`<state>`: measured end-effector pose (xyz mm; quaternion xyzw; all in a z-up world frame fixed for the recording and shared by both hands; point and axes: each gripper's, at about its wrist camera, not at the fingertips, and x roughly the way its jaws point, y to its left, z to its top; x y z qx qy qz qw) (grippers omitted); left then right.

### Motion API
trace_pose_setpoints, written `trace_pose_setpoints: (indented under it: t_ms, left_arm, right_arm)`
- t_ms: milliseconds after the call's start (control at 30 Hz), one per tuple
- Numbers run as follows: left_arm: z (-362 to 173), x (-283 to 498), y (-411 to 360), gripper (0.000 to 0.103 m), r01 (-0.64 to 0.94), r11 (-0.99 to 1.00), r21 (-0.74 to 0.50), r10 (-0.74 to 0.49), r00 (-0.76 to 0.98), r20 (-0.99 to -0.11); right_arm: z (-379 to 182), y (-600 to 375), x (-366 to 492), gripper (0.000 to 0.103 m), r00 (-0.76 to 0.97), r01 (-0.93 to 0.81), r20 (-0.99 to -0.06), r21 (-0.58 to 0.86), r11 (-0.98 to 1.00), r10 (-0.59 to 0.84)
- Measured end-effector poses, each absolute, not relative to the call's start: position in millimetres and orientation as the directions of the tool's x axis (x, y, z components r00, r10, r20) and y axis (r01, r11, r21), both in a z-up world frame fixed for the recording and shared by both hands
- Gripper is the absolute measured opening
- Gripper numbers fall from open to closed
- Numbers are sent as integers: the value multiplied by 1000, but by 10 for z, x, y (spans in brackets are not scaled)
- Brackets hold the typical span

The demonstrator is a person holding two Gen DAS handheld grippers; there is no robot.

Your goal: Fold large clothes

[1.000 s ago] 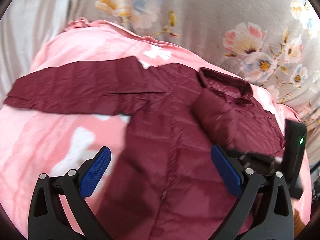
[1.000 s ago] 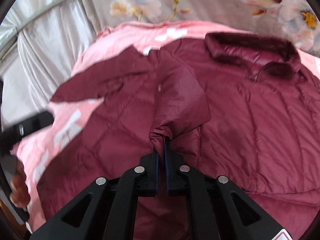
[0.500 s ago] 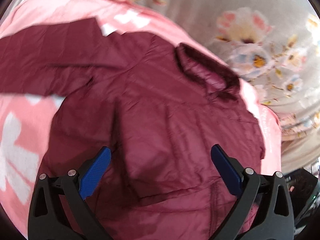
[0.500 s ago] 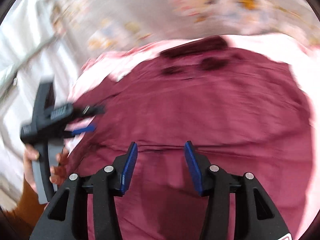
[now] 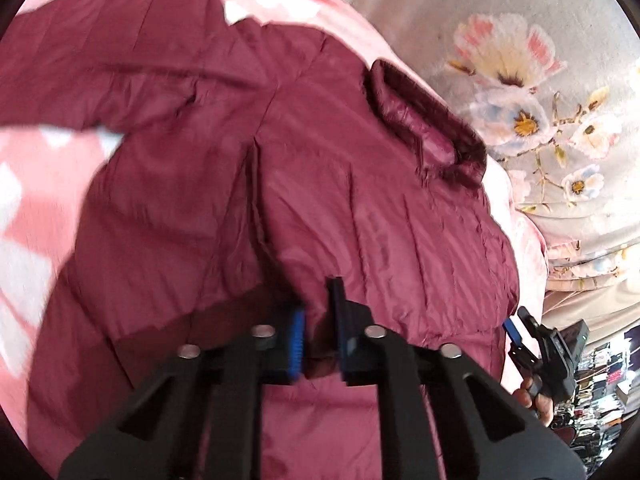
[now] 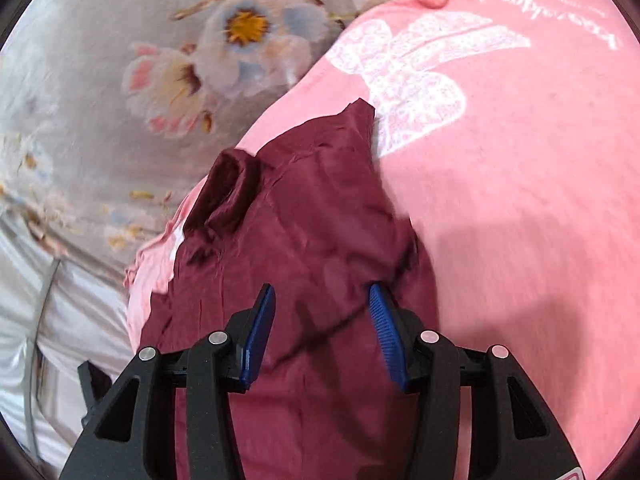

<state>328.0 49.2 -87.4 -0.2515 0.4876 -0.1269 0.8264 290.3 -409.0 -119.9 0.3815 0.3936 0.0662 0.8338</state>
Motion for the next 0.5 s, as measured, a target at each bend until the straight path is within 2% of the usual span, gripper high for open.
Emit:
trace_pose_setpoints:
  t_ms: [33,67,100,167,333,500]
  left_arm:
    - [-826,3287,502,5,-31,846,-532,-446,504,-739]
    - [-738,3304,521,5,-20,852,-524,-436,527,-730]
    - [-688,3311,531,4,-13,855,-518,-430,538,-725]
    - [-581,3331,532,3,5,873,-488,-405,566,-718]
    - [-583,3352,453,3,40,908,-418,-358,593,-721]
    - [-940,3401,323,3,39,944,-329,-294,555,-778]
  right_arm:
    - [-1188,-4110,2953,42,689,195,-604,687,700,401]
    - [-1170,-4130,2986,32,697,193,-595,693,695,400]
    - [-1136,-4143,3018,16,704,189,-587,697,691,399]
    - [-1009,-4163,3044,6,733,172,-565,693,700,379]
    - [-634,-4093,2913,2,814,109,-505,618,779,286]
    - [-1056,-4102,3007,1,724,217,-648,540,813,237]
